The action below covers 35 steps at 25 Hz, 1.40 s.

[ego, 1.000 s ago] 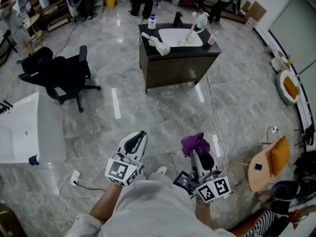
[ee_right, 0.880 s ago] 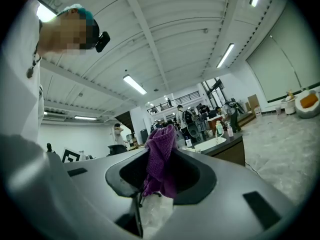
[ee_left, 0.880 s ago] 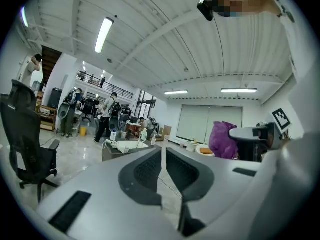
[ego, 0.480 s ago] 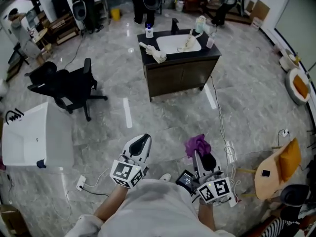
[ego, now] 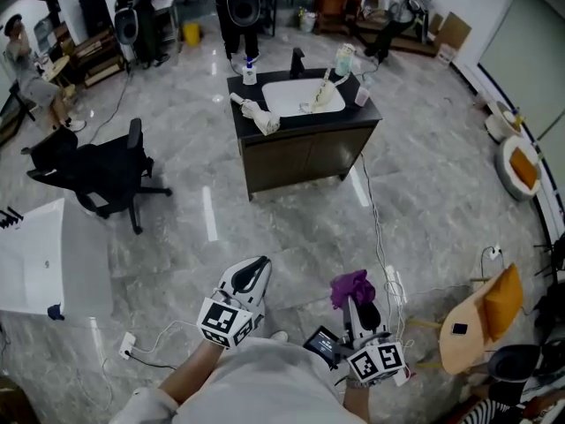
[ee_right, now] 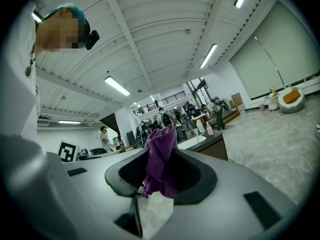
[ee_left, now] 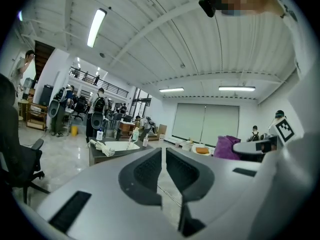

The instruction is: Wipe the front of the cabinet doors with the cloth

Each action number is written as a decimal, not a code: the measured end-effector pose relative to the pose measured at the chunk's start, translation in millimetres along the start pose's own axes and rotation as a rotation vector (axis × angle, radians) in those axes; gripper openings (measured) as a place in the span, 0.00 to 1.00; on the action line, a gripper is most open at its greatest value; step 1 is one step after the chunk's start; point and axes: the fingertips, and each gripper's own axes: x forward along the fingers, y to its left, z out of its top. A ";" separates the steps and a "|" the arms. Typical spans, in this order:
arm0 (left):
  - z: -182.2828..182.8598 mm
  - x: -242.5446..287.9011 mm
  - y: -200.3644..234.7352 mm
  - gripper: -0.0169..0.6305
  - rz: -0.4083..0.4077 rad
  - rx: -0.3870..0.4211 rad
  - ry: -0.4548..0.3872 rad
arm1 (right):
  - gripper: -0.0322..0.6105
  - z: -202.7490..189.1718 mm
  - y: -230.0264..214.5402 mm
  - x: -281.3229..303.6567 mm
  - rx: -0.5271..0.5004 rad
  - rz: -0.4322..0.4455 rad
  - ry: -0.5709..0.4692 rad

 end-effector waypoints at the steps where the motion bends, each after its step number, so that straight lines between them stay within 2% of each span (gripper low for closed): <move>1: -2.0 7.4 9.7 0.08 -0.001 -0.007 0.008 | 0.27 2.4 -1.5 11.8 -0.008 -0.009 0.003; 6: 2.4 56.0 65.1 0.08 -0.030 -0.048 0.043 | 0.27 30.9 -0.4 82.3 -0.013 -0.055 -0.032; 9: 22.2 91.7 93.6 0.08 -0.075 -0.025 0.009 | 0.27 46.0 5.3 124.3 -0.053 -0.060 -0.048; 12: 44.7 123.7 115.7 0.08 -0.125 -0.018 -0.037 | 0.27 56.8 3.5 159.0 -0.121 -0.095 -0.047; 15: 62.0 142.5 141.5 0.08 -0.151 0.025 -0.061 | 0.27 59.6 0.7 186.5 -0.144 -0.130 -0.053; 17: 68.7 149.3 161.3 0.08 -0.133 0.028 -0.067 | 0.27 59.4 -1.8 201.6 -0.156 -0.142 -0.034; 21: 67.2 149.4 196.1 0.08 -0.068 -0.040 -0.067 | 0.27 61.6 -11.3 229.4 -0.188 -0.147 0.015; 28: 57.7 165.8 220.8 0.08 0.006 -0.064 -0.024 | 0.27 86.1 -29.7 281.0 -0.253 -0.086 0.041; 32: 65.5 196.6 221.5 0.08 0.078 -0.029 -0.037 | 0.27 90.9 -73.0 308.6 -0.271 -0.030 0.075; 35: 69.7 225.2 228.4 0.08 0.183 -0.012 -0.052 | 0.27 96.2 -115.6 334.3 -0.255 0.028 0.088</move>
